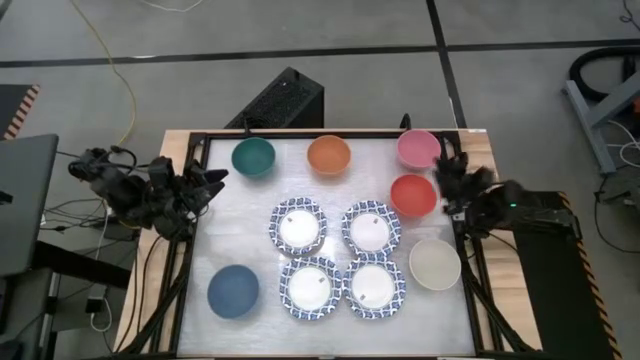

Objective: Nest bowls inside each other
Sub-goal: Stack the blue patterned bowl on top of the blue patterned bowl

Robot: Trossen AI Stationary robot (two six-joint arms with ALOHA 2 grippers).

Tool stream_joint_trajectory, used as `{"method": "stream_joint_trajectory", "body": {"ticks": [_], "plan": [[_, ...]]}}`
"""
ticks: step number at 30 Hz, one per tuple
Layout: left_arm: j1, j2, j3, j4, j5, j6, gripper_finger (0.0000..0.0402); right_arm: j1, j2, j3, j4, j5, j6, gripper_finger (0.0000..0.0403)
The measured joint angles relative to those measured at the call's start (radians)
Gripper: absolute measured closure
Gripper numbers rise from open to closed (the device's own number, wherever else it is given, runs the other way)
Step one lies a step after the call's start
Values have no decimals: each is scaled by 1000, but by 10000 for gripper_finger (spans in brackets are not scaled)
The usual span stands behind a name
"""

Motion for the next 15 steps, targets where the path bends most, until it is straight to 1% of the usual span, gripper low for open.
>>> {"method": "stream_joint_trajectory", "body": {"ticks": [3,5,6,8,11,13,15], "plan": [[7,5,40,-85,-9,-78,189,0,0,32,131,46,241,207],[16,7,62,-151,-12,-128,189,0,0,56,168,100,353,207],[22,7,71,-177,-12,-145,189,0,-2,65,169,130,383,207],[32,7,80,-211,-12,-164,189,0,-3,80,164,176,423,207],[48,7,82,-226,-12,-171,189,0,-3,95,168,184,429,207],[54,7,82,-229,-8,-191,189,-2,-3,100,166,217,429,207],[62,7,82,-246,26,-215,189,-2,-3,100,166,265,424,207]]}}
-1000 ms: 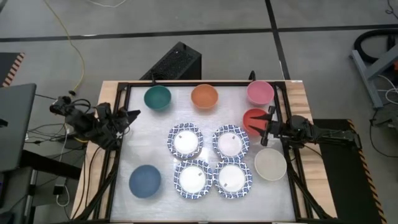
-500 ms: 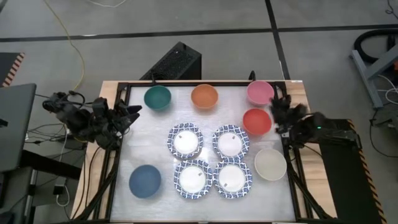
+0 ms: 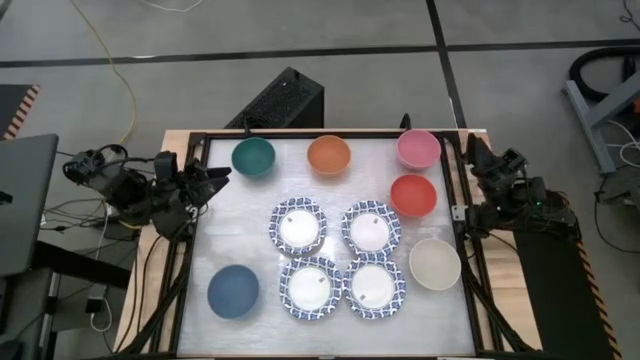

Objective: Nest bowls inside each other
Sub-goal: Stack the blue patterned bowl on top of the blue patterned bowl

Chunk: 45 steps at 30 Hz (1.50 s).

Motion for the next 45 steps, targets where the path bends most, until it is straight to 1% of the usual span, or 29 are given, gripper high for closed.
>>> {"method": "stream_joint_trajectory", "body": {"ticks": [2,4,9,12,16,21,24,27,29,35,37,39,42,45], "plan": [[10,1,0,-18,44,-12,189,0,0,0,5,31,58,207],[22,6,0,-26,73,-25,189,1,3,0,8,18,125,207],[54,7,0,-44,97,-29,189,2,48,12,-6,-115,145,207],[77,5,0,-56,101,-30,189,3,117,67,-93,-158,164,207],[99,3,0,-59,155,-44,189,31,259,196,-281,-222,189,207],[124,3,0,-94,307,-99,189,107,467,404,-546,-352,216,207],[138,3,0,-156,371,-154,190,168,586,531,-713,-409,247,207],[155,3,0,-225,410,-184,190,236,704,639,-837,-420,251,207],[168,3,0,-255,437,-183,190,273,781,702,-901,-405,257,207],[220,-14,3,-335,540,-179,190,359,995,823,-1041,-396,296,207],[242,-24,39,-431,581,-171,190,381,1058,855,-1072,-393,296,207],[257,-26,105,-566,591,-168,190,400,1123,886,-1097,-394,296,207],[275,-11,218,-739,569,-134,190,432,1226,933,-1147,-394,239,207],[281,9,313,-829,538,-74,190,457,1324,999,-1226,-394,137,207]]}}
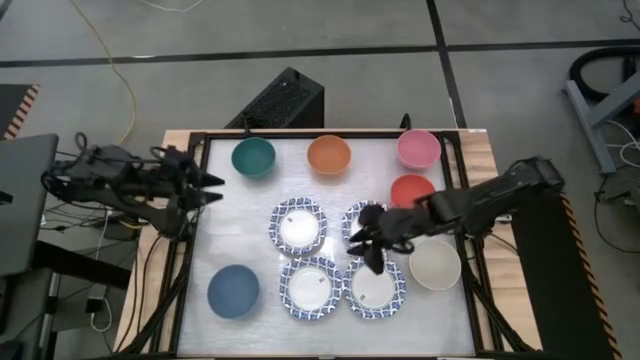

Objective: Nest bowls inside each other
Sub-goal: Stack the blue patterned bowl on top of the blue patterned bowl

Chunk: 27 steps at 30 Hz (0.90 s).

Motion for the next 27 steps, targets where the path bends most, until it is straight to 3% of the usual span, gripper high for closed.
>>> {"method": "stream_joint_trajectory", "body": {"ticks": [7,14,20,27], "plan": [[0,32,67,-16,-26,133,190,11,211,244,-343,-10,-171,199],[0,68,67,-97,-40,146,189,-10,397,497,-642,-73,-339,156],[0,95,66,-117,16,185,189,-28,499,600,-703,-164,-509,147],[0,108,66,-149,36,197,189,-25,570,598,-708,-275,-634,147]]}}
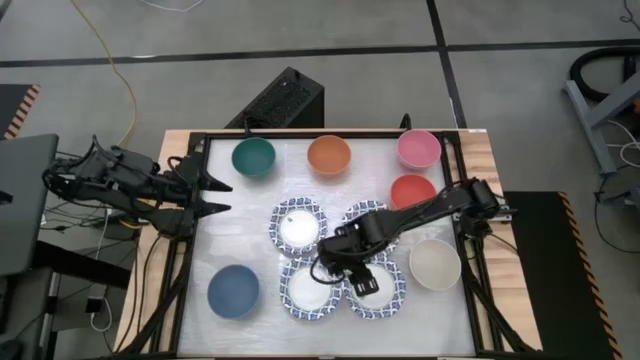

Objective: Nest bowls inside each other
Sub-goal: Stack the blue patterned bowl on top of the blue patterned bowl

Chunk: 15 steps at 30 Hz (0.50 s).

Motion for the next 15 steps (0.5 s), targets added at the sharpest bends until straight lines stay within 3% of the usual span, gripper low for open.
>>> {"method": "stream_joint_trajectory", "body": {"ticks": [9,15], "plan": [[0,-18,-12,3,-1,25,189,-4,33,-44,21,10,-138,147],[0,-43,-117,7,-3,12,189,-20,34,-122,82,13,-161,147]]}}
